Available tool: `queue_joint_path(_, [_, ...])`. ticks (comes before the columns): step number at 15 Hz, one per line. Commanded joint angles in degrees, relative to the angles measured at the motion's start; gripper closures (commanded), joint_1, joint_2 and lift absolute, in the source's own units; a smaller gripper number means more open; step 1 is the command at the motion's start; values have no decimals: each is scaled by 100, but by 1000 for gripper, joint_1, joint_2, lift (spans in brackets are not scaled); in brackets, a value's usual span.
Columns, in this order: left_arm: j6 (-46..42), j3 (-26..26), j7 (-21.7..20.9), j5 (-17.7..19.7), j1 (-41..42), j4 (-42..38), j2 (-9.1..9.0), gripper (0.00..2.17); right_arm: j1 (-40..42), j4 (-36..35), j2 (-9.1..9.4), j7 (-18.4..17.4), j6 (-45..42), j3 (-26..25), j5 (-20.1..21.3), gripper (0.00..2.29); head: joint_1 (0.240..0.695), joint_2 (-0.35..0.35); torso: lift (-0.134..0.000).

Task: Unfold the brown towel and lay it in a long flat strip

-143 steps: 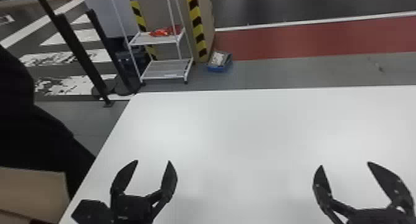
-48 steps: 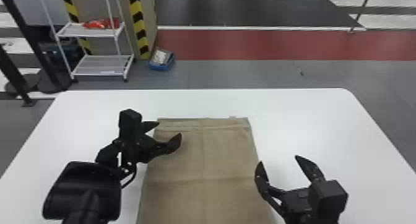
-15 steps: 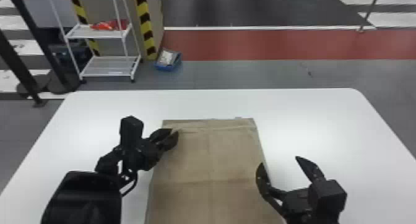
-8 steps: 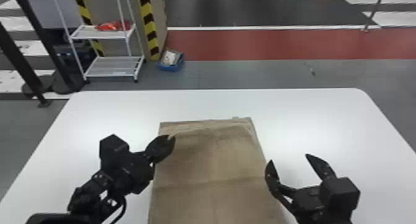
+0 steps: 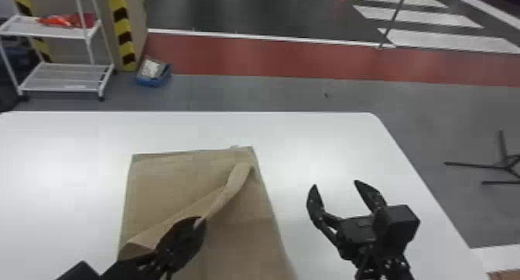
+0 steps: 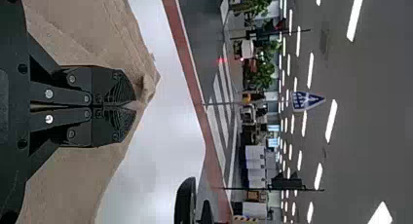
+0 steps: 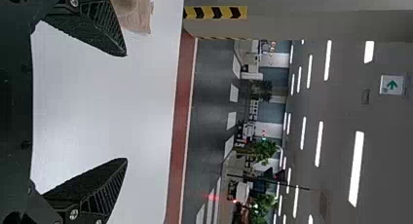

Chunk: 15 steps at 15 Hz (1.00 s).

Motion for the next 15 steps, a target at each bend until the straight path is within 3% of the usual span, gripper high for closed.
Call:
queue_joint_path(1, [-44,-405,-11,-85,185,92,-15,1190,-1,-73,-3,9,4,-99,-25,117,695,-259,-117])
queue_joint_path(2, [-44,-581,-2,-93,202,145,-15,1183,-9,-82,-3,9,4,-99,-16,117,695,-281,-117])
queue_joint_path(3, [-27,-792,7,-93,211,224,17,778,-27,-82,-12,9,21,-99,2,117,695,-305,-117])
queue_joint_path(4, [-44,-968,60,-129,202,303,88,137,-53,-126,-12,18,39,-91,10,117,695,-325,-117])
queue_joint_path(5, [-44,-1047,60,-164,202,356,131,-1,-62,-170,-20,18,57,-82,19,117,695,-350,-117])
queue_joint_path(8, [-203,-792,227,12,176,356,149,33,-27,-433,-29,105,303,-11,239,113,695,-350,-117])
queue_joint_path(9, [-343,-493,271,258,158,356,123,33,-9,-539,-29,167,355,50,388,113,695,-350,-117])
queue_joint_path(11, [-396,412,534,1093,62,400,70,33,8,-732,-29,580,654,235,863,113,695,-348,-117])
queue_joint_path(12, [-519,869,596,1489,-26,505,35,33,17,-785,-38,817,707,331,1144,113,695,-302,-117])
queue_joint_path(13, [-572,1458,666,1893,-123,646,-15,33,35,-890,-100,1090,848,454,1469,113,695,-167,-117])
queue_joint_path(15, [-501,2495,640,2534,-272,857,-15,29,43,-1075,-311,1802,1234,771,2181,117,695,-18,-117])
